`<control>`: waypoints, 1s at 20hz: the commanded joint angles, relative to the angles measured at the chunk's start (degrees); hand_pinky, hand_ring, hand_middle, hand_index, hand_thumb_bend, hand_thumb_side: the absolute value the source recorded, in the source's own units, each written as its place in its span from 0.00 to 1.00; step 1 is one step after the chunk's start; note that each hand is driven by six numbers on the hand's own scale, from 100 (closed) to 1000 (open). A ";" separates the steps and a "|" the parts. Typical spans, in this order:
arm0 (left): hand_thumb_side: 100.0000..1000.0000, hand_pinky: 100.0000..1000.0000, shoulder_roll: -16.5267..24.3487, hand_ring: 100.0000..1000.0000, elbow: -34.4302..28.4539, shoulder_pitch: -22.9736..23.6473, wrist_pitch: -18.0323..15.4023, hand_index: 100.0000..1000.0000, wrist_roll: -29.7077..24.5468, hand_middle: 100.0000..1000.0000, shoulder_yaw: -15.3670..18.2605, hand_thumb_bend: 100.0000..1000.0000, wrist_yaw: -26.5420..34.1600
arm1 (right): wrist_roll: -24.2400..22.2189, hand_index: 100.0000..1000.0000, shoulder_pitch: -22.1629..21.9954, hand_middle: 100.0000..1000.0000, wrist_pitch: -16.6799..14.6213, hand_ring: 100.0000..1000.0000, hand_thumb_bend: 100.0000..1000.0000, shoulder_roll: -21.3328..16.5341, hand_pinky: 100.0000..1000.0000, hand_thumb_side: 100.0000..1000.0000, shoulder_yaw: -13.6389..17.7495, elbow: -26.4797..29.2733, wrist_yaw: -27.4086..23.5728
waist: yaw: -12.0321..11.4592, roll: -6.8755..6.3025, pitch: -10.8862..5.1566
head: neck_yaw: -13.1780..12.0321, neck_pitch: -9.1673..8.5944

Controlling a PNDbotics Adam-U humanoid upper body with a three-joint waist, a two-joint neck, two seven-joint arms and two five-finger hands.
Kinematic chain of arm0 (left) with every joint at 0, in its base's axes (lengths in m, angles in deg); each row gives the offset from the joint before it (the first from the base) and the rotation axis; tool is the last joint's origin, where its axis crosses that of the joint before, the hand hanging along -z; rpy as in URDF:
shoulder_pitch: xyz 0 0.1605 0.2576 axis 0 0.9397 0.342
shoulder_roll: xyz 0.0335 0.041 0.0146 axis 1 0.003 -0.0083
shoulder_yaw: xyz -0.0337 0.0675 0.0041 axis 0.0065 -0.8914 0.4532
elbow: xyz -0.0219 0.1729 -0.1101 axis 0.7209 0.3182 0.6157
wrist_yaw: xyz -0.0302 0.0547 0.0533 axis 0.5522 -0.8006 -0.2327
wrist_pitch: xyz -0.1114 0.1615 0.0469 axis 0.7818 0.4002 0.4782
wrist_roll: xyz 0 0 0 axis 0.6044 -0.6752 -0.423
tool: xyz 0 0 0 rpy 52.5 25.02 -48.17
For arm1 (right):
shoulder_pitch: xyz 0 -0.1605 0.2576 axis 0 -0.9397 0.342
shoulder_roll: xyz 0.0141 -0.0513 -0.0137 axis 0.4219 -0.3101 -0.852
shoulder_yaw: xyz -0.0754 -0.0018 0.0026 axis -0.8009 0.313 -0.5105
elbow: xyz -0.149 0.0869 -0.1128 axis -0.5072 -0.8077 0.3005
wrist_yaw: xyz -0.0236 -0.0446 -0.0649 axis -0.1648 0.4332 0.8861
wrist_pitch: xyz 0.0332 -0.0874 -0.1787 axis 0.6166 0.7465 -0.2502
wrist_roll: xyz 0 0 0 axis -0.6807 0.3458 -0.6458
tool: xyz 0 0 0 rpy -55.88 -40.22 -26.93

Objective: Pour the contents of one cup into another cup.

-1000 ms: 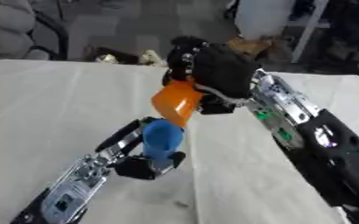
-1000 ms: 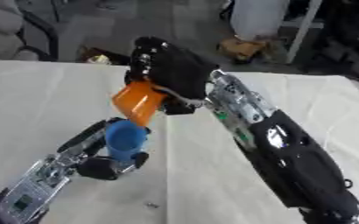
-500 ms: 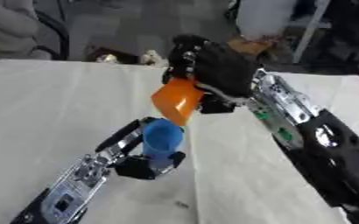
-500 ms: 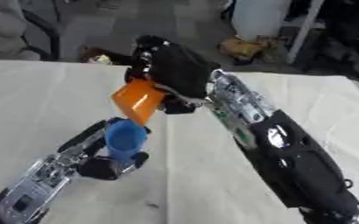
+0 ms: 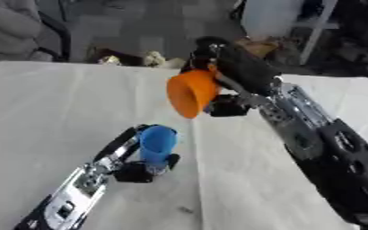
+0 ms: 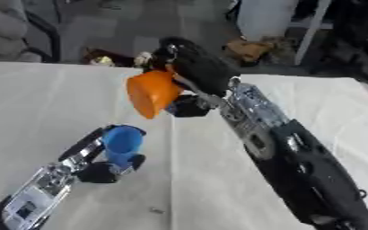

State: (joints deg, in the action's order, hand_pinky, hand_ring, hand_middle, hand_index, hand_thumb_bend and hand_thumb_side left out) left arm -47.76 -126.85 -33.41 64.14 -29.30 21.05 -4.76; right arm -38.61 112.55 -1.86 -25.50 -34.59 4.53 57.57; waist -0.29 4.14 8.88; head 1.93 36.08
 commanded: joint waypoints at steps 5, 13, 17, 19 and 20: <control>0.84 0.78 0.70 1.00 4.78 0.85 -5.93 0.94 4.52 0.88 4.00 1.00 -8.02 | 0.60 0.60 -2.38 0.11 4.24 0.57 0.00 -2.66 0.86 0.00 2.76 4.28 -7.91 | 0.41 -0.57 -0.55 | -0.33 -0.66; 0.89 0.78 1.73 1.00 3.08 4.71 -7.16 0.94 7.29 0.88 6.75 1.00 -7.62 | 4.95 0.59 -8.64 0.10 10.46 0.54 0.00 -4.58 0.85 0.10 8.53 6.27 -15.36 | 0.51 -1.60 -0.44 | -0.37 -0.53; 0.90 0.77 2.51 1.00 -0.94 7.15 -6.22 0.93 7.96 0.88 7.57 1.00 -3.85 | 8.23 0.58 -12.45 0.07 13.77 0.52 0.00 -5.11 0.85 0.21 11.60 3.70 -19.72 | 0.17 -2.21 -0.52 | -0.20 -0.41; 0.90 0.77 2.74 1.00 -3.31 8.16 -5.48 0.92 8.01 0.88 8.04 1.00 -1.48 | 9.95 0.58 -13.96 0.06 14.93 0.51 0.00 -5.01 0.84 0.26 12.49 1.22 -22.20 | -0.06 -2.53 -0.62 | -0.06 -0.31; 0.90 0.77 2.80 1.00 -4.43 8.49 -5.02 0.92 7.96 0.87 8.22 1.00 -0.30 | 10.63 0.58 -14.50 0.06 15.14 0.50 0.00 -4.93 0.84 0.29 12.65 -0.04 -23.35 | -0.20 -2.68 -0.67 | 0.02 -0.25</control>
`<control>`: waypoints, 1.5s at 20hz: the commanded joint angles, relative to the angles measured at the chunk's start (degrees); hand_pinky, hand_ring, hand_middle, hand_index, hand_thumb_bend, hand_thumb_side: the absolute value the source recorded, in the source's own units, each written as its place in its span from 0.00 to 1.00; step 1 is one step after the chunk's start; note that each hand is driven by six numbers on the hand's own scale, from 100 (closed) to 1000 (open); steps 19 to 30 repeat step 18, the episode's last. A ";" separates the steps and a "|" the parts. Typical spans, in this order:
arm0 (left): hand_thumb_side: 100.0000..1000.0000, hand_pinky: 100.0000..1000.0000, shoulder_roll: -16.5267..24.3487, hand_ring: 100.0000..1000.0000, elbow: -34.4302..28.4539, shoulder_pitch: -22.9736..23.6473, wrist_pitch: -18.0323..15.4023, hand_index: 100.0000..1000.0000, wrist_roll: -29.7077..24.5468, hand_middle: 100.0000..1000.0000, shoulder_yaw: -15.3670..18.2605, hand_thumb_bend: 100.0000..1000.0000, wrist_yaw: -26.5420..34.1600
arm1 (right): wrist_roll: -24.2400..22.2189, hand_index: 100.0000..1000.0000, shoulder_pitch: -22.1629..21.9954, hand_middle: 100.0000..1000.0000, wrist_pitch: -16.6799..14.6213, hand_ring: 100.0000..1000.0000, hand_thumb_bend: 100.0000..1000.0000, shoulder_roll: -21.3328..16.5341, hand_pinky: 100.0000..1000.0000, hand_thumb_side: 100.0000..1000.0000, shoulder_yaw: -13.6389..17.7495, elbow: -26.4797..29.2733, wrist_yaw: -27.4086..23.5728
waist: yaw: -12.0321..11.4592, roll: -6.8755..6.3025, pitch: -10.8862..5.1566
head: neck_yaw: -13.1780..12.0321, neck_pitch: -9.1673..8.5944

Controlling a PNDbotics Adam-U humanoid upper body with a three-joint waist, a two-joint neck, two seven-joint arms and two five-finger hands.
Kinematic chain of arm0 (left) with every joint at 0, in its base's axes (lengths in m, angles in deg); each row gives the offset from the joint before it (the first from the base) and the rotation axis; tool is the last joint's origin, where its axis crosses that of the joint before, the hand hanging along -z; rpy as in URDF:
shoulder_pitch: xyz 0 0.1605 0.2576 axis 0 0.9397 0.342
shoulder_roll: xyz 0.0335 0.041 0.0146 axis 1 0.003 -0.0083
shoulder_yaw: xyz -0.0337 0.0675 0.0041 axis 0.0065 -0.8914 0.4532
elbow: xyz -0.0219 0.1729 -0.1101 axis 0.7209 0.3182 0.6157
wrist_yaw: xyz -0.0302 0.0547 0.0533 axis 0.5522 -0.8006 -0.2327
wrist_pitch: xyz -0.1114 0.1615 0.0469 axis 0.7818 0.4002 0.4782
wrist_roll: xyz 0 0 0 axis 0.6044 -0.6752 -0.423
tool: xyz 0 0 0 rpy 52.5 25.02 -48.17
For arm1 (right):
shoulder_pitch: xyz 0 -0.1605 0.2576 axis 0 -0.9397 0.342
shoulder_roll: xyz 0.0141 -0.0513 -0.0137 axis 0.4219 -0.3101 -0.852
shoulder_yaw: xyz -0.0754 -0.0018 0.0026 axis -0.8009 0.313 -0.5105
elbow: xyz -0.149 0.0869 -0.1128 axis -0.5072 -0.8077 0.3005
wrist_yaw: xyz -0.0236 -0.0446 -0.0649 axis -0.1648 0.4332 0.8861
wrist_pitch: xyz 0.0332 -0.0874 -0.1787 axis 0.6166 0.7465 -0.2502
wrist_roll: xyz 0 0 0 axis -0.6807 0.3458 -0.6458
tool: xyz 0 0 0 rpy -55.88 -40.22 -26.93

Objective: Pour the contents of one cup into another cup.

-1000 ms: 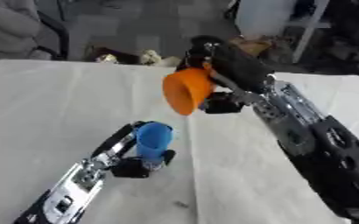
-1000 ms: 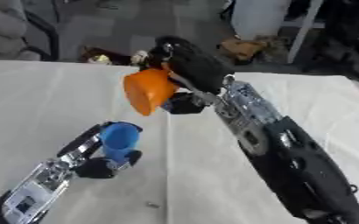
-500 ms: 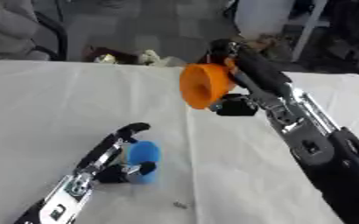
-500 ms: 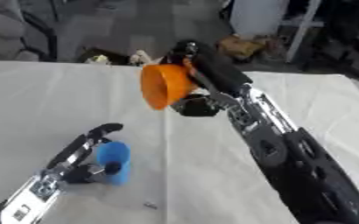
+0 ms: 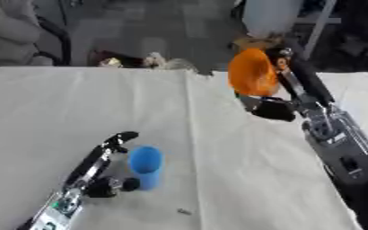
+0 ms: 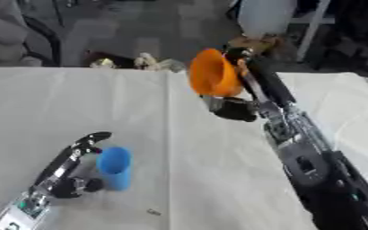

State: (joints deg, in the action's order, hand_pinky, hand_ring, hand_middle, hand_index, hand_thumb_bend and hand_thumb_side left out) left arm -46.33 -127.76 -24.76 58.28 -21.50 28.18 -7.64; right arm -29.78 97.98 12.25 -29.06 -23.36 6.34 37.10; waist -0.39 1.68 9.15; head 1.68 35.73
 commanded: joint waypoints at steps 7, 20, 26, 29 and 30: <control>0.90 0.77 1.33 1.00 -13.07 0.09 4.47 0.92 -0.70 0.86 1.75 0.99 9.78 | 1.66 0.61 -1.34 0.08 -2.23 0.51 0.00 1.61 0.85 0.44 -0.99 -11.21 -7.84 | -1.61 -1.25 -1.29 | 1.28 0.54; 0.90 0.76 1.71 1.00 -20.59 -0.72 8.41 0.90 -3.02 0.84 2.25 0.85 14.43 | -13.07 0.97 -0.26 0.69 -15.19 0.88 0.14 4.88 1.00 0.82 -8.35 -16.25 9.95 | -1.89 -1.06 -1.25 | 1.84 0.60; 0.90 0.76 1.71 1.00 -20.59 -0.72 8.41 0.90 -3.02 0.84 2.25 0.85 14.43 | -13.07 0.97 -0.26 0.69 -15.19 0.88 0.14 4.88 1.00 0.82 -8.35 -16.25 9.95 | -1.89 -1.06 -1.25 | 1.84 0.60; 0.90 0.76 1.71 1.00 -20.59 -0.72 8.41 0.90 -3.02 0.84 2.25 0.85 14.43 | -13.07 0.97 -0.26 0.69 -15.19 0.88 0.14 4.88 1.00 0.82 -8.35 -16.25 9.95 | -1.89 -1.06 -1.25 | 1.84 0.60; 0.90 0.76 1.71 1.00 -20.59 -0.72 8.41 0.90 -3.02 0.84 2.25 0.85 14.43 | -13.07 0.97 -0.26 0.69 -15.19 0.88 0.14 4.88 1.00 0.82 -8.35 -16.25 9.95 | -1.89 -1.06 -1.25 | 1.84 0.60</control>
